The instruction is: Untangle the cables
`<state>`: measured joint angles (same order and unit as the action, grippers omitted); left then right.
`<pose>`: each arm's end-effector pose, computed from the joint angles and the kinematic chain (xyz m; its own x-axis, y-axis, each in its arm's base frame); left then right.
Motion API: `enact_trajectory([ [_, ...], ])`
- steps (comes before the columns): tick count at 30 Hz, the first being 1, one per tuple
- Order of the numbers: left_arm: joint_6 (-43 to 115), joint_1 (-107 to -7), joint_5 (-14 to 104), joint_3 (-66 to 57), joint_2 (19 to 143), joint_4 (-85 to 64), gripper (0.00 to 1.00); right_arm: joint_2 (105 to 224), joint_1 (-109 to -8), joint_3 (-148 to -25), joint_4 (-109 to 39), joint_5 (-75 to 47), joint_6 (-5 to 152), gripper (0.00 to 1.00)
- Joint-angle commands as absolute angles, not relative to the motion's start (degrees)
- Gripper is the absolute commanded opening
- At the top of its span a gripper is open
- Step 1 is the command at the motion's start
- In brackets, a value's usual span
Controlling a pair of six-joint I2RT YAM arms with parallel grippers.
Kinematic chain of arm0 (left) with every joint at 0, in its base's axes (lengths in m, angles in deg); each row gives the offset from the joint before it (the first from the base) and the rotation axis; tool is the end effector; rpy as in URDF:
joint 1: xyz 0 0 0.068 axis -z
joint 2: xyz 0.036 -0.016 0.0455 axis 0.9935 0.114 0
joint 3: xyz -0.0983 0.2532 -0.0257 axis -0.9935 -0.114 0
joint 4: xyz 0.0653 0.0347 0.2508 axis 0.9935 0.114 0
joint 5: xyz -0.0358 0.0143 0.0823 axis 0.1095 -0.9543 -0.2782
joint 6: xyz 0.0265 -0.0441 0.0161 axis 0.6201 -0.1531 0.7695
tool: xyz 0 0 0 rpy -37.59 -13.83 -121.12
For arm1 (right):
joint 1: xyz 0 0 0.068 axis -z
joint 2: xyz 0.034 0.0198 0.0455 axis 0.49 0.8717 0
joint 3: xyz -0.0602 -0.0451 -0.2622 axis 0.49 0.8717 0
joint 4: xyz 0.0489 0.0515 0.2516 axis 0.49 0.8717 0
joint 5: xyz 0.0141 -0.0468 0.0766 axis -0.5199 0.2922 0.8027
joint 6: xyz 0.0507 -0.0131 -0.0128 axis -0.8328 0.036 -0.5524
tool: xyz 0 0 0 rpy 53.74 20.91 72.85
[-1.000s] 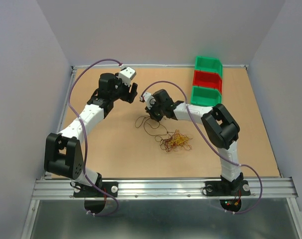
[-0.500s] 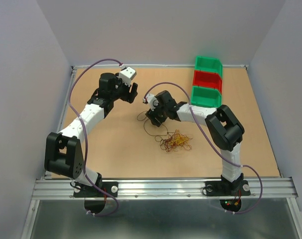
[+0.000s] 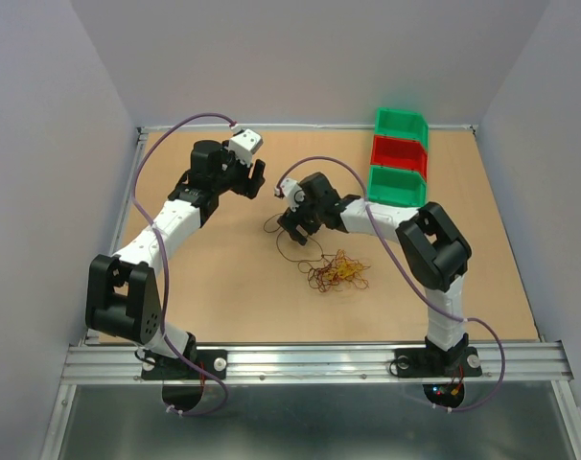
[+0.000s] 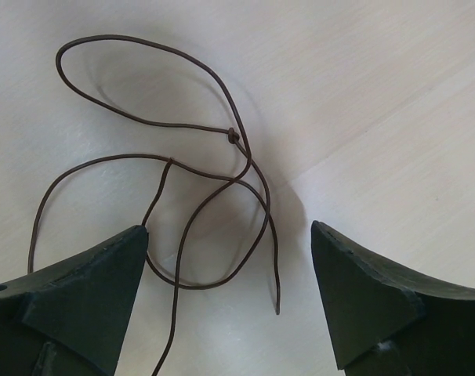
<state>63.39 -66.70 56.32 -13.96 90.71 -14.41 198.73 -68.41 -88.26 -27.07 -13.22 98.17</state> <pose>0.3318 -0.1123 0.3088 -0.1048 0.2961 -0.9494 0.6304 0.7581 0.1668 0.3360 0.2799 0.1682 -0.3219 -0.6522 -0.6863 -0.8448 0.5252 -0.1028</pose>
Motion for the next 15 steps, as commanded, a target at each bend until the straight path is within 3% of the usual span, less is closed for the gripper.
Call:
enact_trajectory([
  [1,64.0,-67.1,57.2,-11.2,90.1,-15.5,0.73,200.7,-68.5,-92.6,-28.0,-12.6,100.0,0.9],
  [15,64.1,-67.0,57.2,-10.9,90.3,-15.4,0.73,208.3,-68.5,-100.6,-17.7,-5.7,104.6,0.87],
])
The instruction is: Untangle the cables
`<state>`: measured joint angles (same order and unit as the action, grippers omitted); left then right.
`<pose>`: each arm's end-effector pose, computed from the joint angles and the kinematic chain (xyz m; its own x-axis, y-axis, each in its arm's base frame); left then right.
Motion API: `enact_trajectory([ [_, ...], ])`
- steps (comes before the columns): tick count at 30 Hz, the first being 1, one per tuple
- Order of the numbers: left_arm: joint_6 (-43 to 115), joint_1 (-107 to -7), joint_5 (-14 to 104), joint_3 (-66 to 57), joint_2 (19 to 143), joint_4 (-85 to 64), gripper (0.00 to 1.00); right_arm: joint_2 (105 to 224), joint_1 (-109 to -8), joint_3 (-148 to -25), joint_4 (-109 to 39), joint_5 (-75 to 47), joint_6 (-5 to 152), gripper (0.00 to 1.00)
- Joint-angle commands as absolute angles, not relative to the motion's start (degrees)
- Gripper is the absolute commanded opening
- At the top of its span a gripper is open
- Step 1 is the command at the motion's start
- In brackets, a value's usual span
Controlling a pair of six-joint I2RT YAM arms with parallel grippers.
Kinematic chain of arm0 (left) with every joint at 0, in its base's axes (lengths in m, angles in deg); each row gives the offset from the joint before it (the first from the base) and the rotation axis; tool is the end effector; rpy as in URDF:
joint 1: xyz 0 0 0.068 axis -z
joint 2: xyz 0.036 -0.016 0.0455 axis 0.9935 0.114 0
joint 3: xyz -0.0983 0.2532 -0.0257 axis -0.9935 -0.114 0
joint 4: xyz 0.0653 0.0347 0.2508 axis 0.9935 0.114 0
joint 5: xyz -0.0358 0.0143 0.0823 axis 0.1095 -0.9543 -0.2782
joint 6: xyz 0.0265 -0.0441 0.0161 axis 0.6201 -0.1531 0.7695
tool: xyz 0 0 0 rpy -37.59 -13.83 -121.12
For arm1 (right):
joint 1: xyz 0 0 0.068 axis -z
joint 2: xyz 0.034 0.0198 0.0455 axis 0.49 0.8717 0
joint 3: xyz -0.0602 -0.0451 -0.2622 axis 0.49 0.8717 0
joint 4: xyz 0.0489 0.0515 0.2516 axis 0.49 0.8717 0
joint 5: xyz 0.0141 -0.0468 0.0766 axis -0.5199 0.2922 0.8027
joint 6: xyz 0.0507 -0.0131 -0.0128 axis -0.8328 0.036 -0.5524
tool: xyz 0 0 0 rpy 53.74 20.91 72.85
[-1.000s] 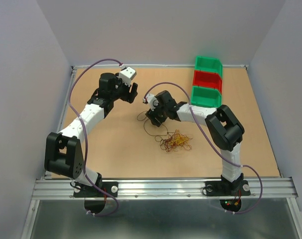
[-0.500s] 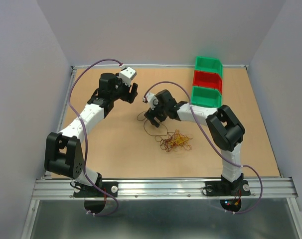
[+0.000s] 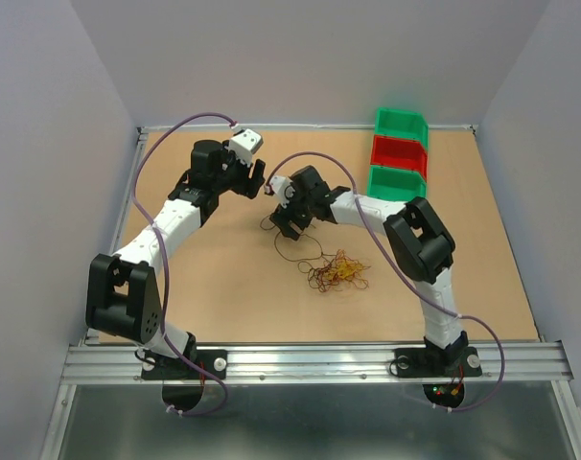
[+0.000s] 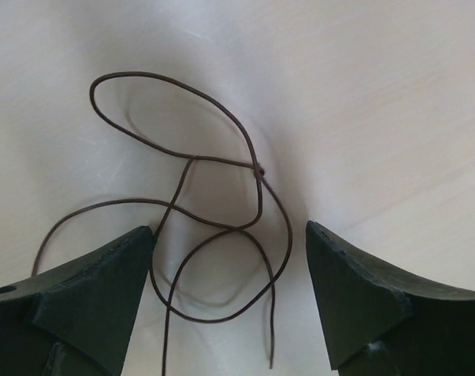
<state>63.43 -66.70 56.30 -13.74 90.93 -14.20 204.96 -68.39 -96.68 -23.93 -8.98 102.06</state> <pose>0.3327 -0.1125 0.3085 -0.1078 0.2977 -0.9486 0.6308 0.7579 0.1662 0.3557 0.2991 0.1626 -0.2620 -0.6778 -0.6870 -0.8933 0.4397 -0.0931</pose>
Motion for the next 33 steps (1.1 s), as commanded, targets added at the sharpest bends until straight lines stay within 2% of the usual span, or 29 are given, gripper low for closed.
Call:
enact_trajectory([
  [1,64.1,-67.0,57.2,-10.9,90.3,-15.4,0.73,208.7,-68.5,-101.0,-16.8,-5.2,105.0,0.83],
  [4,64.1,-67.0,57.3,-11.0,90.3,-15.3,0.73,209.3,-68.5,-100.4,-14.4,-4.0,105.2,0.65],
  [8,64.1,-67.1,57.2,-10.9,90.2,-15.3,0.73,209.2,-68.5,-99.4,-13.6,-2.9,105.3,0.51],
  [9,64.1,-67.0,57.2,-10.9,90.1,-15.2,0.73,208.9,-68.5,-99.0,-13.6,-3.1,105.2,0.41],
  [10,64.1,-67.1,57.3,-10.9,90.1,-15.2,0.73,208.8,-68.6,-98.8,-13.5,-3.1,105.2,0.36],
  [11,64.1,-67.1,57.3,-10.9,90.2,-15.1,0.73,208.5,-68.5,-98.5,-13.6,-3.2,105.2,0.2],
  [12,64.1,-67.1,57.3,-10.9,90.1,-15.1,0.73,208.5,-68.5,-98.4,-13.6,-3.2,105.2,0.12],
  [14,64.1,-67.0,57.2,-10.8,90.1,-15.1,0.73,208.0,-68.5,-98.3,-13.9,-3.1,105.2,0.01],
  [18,64.1,-67.0,57.2,-10.8,90.1,-15.1,0.73,205.5,-68.5,-97.1,-17.2,-4.0,103.6,0.01],
  [21,64.3,-67.1,57.2,-10.9,90.1,-15.0,0.73,200.4,-67.8,-92.8,-26.3,-6.7,99.9,0.01],
  [25,64.3,-67.1,57.2,-11.0,89.8,-15.0,0.73,193.9,-64.4,-88.2,-38.4,-2.7,92.2,0.01],
  [33,64.1,-67.0,57.0,-11.0,89.6,-15.1,0.73,185.3,-60.7,-82.2,-50.3,-6.0,82.9,0.01],
])
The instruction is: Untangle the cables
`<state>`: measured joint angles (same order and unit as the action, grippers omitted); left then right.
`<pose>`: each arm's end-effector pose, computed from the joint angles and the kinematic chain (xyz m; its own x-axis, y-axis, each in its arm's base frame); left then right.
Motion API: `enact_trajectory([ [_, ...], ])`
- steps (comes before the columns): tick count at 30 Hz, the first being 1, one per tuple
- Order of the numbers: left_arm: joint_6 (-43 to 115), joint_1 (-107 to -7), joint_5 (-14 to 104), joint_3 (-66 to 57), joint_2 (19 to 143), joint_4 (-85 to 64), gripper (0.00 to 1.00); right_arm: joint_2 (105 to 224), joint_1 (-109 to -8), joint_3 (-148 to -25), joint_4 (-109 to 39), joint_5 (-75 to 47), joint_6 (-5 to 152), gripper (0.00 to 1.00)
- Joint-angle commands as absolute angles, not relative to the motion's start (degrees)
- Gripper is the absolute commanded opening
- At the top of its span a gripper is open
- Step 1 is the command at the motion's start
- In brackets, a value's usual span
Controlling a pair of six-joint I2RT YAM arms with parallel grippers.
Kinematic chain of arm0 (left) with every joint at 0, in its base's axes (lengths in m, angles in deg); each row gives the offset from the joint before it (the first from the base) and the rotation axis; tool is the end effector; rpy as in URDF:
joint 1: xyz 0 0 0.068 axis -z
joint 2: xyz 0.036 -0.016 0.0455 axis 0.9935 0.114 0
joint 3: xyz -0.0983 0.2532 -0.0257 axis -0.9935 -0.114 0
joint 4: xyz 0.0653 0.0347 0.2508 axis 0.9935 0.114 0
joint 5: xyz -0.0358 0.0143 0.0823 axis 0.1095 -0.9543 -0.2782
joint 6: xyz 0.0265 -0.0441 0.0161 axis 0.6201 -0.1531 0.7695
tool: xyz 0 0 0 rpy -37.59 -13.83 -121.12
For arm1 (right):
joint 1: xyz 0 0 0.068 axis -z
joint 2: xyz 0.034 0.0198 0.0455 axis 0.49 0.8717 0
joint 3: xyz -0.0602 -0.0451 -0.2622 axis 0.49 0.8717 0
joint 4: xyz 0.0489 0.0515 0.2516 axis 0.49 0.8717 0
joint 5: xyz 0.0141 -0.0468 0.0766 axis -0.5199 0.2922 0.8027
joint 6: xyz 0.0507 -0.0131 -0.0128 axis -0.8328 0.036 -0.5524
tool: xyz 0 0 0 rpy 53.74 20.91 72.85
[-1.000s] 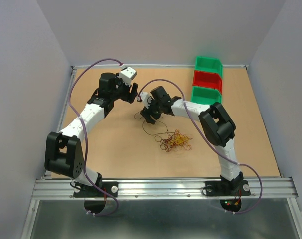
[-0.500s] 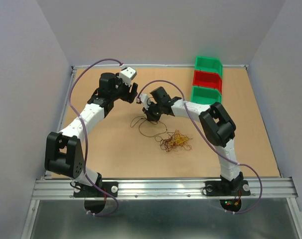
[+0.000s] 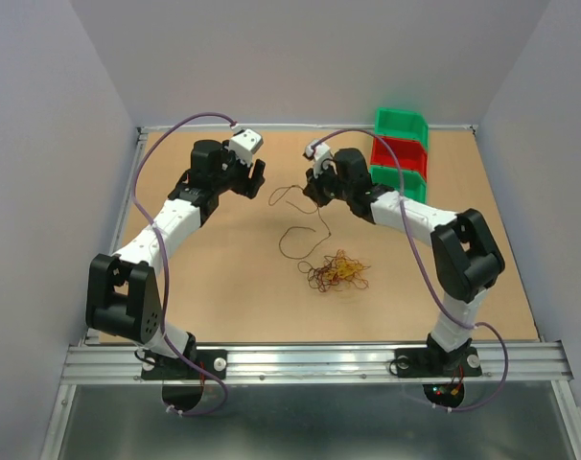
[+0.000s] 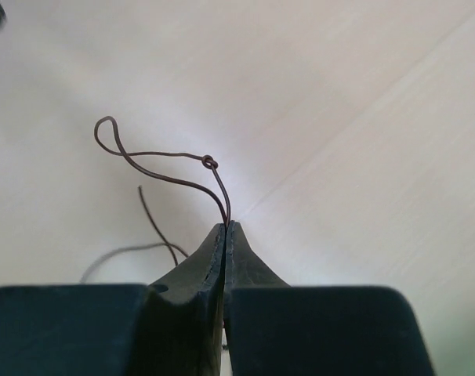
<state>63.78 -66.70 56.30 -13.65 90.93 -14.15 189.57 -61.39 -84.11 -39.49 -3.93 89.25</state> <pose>0.3328 -0.1126 0.3089 -0.1033 0.3021 -0.9476 0.6313 0.7561 0.1722 0.3545 0.2352 0.2303 -0.2959 -0.3600 -0.8848 -0.7907 0.6120 0.0154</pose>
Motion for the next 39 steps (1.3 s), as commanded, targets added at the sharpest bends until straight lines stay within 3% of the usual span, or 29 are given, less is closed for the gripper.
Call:
enact_trajectory([
  [1,64.2,-67.1,56.9,-11.1,89.6,-15.1,0.73,184.7,-60.2,-81.9,-51.7,-6.7,81.7,0.01],
  [14,64.2,-67.3,57.0,-10.8,91.0,-15.5,0.73,175.6,-51.8,-87.3,-52.6,-12.2,73.1,0.01],
  [26,64.3,-67.2,57.2,-11.2,91.6,-16.2,0.73,175.6,-43.1,-104.0,-46.1,-9.6,62.0,0.01],
  [39,64.1,-67.2,58.0,-11.4,91.4,-16.2,0.73,174.9,-39.7,-113.3,-42.8,-21.9,57.2,0.01],
])
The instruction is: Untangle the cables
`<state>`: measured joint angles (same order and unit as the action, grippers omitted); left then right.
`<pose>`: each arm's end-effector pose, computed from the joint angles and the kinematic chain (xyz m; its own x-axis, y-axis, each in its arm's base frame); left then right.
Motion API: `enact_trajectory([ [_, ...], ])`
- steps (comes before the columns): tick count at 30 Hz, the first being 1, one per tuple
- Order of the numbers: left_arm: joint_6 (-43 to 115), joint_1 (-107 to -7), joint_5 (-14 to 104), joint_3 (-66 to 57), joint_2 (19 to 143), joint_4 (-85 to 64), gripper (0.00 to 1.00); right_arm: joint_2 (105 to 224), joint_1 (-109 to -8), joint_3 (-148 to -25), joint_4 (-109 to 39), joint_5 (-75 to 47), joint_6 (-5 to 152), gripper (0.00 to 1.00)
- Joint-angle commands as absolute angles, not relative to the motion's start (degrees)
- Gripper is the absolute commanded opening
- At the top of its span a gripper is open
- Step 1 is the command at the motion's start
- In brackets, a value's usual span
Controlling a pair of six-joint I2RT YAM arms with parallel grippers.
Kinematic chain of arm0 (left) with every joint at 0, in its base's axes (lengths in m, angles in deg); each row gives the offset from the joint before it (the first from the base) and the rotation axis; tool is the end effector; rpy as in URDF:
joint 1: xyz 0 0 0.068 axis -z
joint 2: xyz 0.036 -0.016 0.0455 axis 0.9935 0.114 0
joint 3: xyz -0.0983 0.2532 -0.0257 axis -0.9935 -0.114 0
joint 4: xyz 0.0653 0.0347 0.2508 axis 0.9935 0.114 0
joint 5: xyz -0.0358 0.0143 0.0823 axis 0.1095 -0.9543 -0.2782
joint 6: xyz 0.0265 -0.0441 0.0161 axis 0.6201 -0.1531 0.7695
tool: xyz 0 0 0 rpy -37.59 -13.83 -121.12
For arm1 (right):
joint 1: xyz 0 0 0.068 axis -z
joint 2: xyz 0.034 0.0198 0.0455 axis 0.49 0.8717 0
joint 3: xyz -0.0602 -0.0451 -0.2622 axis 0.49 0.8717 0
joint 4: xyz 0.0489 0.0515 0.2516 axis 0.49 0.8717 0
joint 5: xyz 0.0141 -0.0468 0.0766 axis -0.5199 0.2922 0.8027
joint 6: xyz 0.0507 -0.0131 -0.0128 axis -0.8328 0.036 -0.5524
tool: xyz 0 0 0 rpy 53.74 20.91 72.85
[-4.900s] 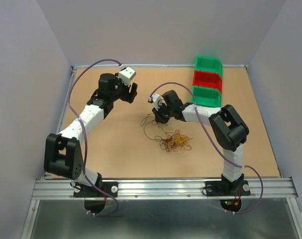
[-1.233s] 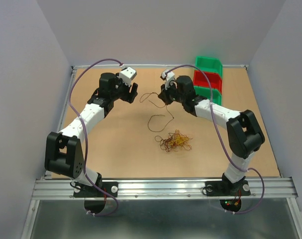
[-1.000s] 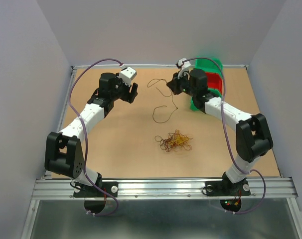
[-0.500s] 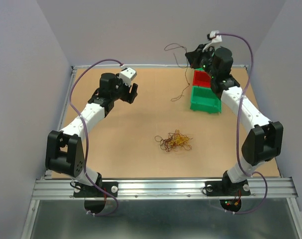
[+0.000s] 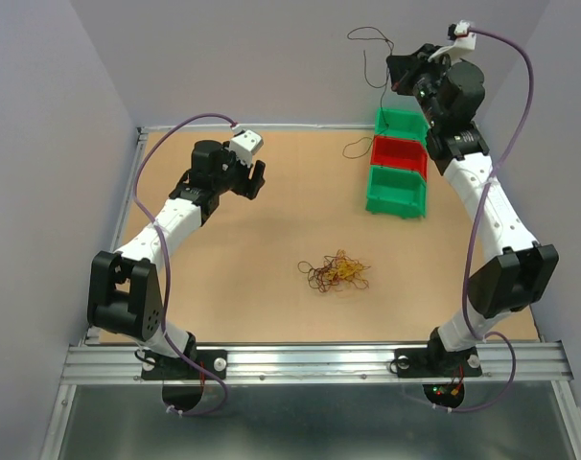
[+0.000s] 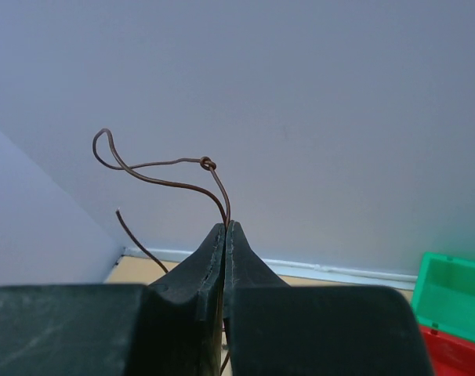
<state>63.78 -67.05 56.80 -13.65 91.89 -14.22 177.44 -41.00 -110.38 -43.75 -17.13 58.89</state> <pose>0.3364 -0.1117 0.3035 -0.1174 0.3043 -0.9453 0.6356 0.7544 0.1639 0.3750 0.0806 0.4840 0.1061 0.3929 -0.9134 -0.3470 0.8755 0.3363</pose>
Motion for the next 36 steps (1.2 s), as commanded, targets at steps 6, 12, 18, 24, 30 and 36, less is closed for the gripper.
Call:
enact_trajectory([
  [6,63.9,-67.3,57.8,-11.5,91.2,-16.2,0.73,170.0,-39.1,-108.7,-42.4,-28.7,57.6,0.0],
  [12,63.7,-67.2,58.1,-11.6,90.8,-16.2,0.73,165.6,-38.5,-101.5,-42.4,-35.3,57.7,0.01],
  [18,63.5,-67.2,58.4,-11.7,90.7,-16.1,0.73,163.1,-37.0,-92.7,-43.6,-39.3,57.3,0.01],
  [24,63.4,-67.2,58.5,-11.8,90.4,-16.1,0.73,163.0,-36.1,-83.3,-51.2,-39.5,55.9,0.01],
  [30,63.6,-67.2,58.6,-11.9,90.4,-16.2,0.73,169.1,-36.0,-78.4,-57.7,-37.0,56.4,0.01],
  [36,63.7,-67.2,58.8,-11.7,91.2,-16.4,0.73,176.1,-35.7,-76.5,-61.0,-37.6,55.8,0.01],
])
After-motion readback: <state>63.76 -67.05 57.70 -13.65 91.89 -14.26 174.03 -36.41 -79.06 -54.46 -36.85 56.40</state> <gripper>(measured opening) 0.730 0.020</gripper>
